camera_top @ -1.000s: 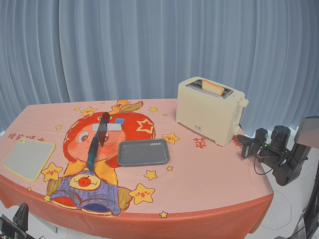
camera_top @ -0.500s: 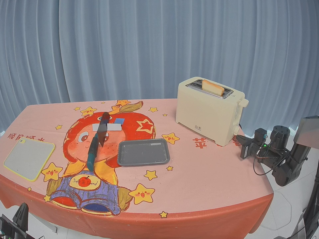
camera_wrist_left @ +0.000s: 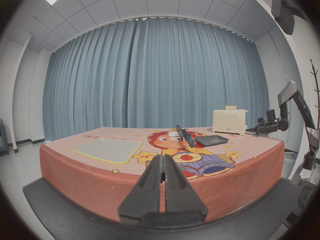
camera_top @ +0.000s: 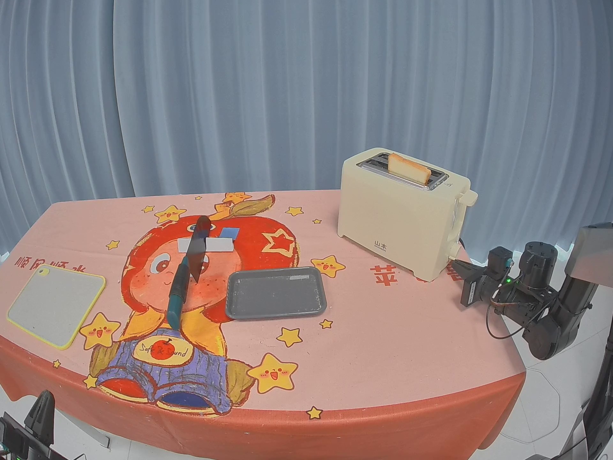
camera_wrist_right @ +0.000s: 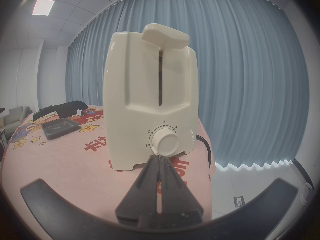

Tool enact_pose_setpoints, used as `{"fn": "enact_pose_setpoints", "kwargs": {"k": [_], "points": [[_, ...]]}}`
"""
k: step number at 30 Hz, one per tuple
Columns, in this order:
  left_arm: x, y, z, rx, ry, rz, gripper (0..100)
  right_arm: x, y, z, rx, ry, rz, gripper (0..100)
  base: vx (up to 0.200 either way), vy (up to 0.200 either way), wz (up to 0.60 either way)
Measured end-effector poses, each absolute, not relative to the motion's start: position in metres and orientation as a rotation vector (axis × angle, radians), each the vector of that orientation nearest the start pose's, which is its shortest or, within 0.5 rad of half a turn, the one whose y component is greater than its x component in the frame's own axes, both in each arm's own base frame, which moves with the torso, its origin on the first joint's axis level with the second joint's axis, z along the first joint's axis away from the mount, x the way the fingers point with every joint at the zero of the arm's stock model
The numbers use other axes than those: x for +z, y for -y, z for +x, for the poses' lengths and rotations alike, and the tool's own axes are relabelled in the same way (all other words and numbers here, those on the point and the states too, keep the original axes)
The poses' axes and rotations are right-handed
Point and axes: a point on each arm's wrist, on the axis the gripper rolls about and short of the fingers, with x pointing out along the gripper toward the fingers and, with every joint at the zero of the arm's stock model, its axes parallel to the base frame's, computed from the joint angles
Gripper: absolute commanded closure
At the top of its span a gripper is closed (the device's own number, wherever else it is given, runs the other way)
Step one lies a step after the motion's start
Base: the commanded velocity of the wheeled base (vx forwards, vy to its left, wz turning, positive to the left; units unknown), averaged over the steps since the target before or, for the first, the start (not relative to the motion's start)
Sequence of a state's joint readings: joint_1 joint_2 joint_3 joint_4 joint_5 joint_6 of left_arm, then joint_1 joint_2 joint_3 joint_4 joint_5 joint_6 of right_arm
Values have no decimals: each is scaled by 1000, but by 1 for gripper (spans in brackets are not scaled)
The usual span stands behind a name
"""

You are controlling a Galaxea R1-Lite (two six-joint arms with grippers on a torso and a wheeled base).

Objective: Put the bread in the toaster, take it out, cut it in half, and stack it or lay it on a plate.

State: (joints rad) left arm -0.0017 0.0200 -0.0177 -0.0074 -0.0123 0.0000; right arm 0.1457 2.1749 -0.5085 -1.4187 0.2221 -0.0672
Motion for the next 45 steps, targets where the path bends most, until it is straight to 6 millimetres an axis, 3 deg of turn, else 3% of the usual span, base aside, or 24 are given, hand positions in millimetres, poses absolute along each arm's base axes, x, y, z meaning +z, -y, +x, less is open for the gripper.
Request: {"fn": "enact_pose_setpoints", "kwargs": {"k": [35, 45], "points": [[82, 0, -23, -14, 5, 0, 100, 54, -56, 316, 385, -208, -61, 100, 0, 0, 0], [82, 0, -23, -14, 5, 0, 100, 58, -64, 302, 419, -218, -65, 100, 0, 0, 0]]}}
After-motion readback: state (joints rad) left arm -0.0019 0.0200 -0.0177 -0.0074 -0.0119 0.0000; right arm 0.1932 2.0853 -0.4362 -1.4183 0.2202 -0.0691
